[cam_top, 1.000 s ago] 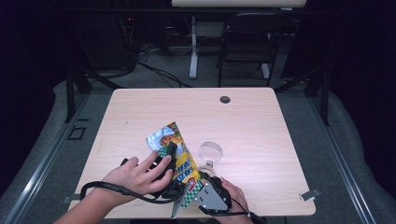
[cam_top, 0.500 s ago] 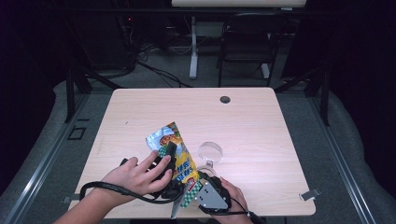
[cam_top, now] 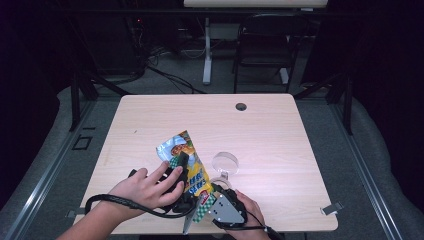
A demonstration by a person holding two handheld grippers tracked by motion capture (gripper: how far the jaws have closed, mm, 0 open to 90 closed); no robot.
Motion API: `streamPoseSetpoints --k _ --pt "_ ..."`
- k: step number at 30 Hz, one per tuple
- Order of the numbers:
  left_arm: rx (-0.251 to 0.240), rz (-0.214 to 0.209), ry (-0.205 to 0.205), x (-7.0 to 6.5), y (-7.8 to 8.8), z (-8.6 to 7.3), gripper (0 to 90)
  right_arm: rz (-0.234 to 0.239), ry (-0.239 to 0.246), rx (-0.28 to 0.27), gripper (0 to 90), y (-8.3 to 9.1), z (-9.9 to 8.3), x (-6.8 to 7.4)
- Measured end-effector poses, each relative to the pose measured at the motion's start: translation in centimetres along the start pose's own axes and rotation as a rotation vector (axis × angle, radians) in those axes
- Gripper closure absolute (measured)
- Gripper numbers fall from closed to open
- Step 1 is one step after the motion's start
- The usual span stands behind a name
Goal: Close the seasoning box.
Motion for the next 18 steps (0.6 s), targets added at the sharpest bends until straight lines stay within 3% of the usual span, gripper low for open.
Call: streamPoseSetpoints --k 15,18 --pt "-0.009 -0.008 0.000 -0.01 0.05 0.19 67.1 -0.003 0.000 -0.001 69.9 -0.12 -0.12 -0.03" --pt "0.014 -0.015 -0.028 0.24 0.24 0.01 67.5 -0.003 -0.003 -0.004 69.8 -0.11 -0.10 -0.01"
Point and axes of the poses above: each handheld gripper's, and its own axes: y roughly backward along the jaws, z roughly out of its top, x roughly to its left, the point moved 8 cm from there along -y, roughly forward along the jaws, and after that the axes turned 6 degrees about -y, right-handed, at the moved point
